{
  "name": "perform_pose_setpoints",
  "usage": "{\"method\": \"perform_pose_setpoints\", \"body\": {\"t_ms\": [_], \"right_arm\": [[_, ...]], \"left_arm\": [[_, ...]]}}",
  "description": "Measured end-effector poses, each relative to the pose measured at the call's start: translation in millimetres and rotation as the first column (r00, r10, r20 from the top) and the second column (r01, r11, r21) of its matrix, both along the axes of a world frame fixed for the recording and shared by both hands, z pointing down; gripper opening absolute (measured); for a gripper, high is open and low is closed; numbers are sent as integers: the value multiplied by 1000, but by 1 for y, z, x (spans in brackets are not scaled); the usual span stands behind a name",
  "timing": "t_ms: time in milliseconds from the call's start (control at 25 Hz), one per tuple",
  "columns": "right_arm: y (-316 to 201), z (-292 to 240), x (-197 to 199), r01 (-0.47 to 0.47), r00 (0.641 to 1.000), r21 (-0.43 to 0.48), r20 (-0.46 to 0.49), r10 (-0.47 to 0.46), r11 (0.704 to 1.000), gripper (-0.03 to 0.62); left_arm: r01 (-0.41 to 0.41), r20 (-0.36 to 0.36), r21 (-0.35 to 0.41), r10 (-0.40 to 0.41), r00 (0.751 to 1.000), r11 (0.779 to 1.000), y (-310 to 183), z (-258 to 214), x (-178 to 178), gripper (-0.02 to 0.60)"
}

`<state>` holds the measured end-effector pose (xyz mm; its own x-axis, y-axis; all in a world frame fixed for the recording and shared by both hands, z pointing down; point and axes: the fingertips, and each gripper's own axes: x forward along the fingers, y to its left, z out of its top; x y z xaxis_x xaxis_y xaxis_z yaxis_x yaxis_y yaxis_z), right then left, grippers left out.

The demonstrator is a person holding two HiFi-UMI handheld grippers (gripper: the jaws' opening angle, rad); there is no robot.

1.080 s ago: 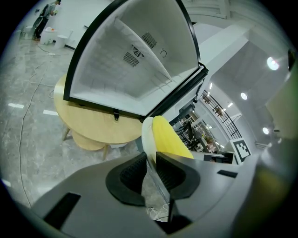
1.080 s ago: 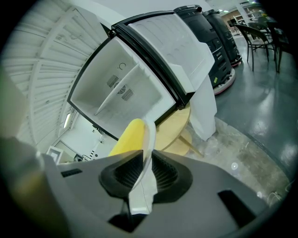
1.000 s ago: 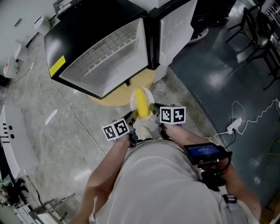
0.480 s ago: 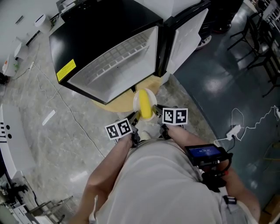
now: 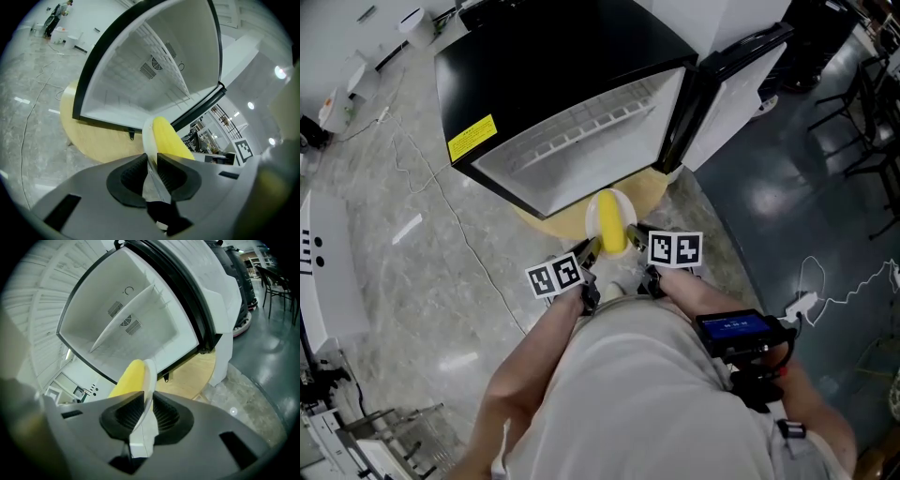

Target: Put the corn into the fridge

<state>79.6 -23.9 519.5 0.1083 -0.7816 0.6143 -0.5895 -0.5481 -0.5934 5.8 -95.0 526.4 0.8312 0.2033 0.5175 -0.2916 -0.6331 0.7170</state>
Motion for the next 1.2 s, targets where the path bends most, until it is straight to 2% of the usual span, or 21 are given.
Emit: {"method": "perform_pose_setpoints", "body": {"t_ms": [560,680,960,1200], "right_arm": [[-54,9,32,177,984,2,1,-177,984,57],[-67,5,41,239,971,0,-11,-239,971,58],[-79,9,70,331,943,-5,-18,-331,944,57],[-89,20,90,414,910,-1,5,-414,910,58]], "left_arm": [[158,18,13,-158,987,987,-40,5,19,71],[199,16,32,-200,980,979,-49,2,27,71],[290,20,20,-290,957,957,-51,10,53,71],[373,38,21,-374,927,927,-53,18,69,71]]}}
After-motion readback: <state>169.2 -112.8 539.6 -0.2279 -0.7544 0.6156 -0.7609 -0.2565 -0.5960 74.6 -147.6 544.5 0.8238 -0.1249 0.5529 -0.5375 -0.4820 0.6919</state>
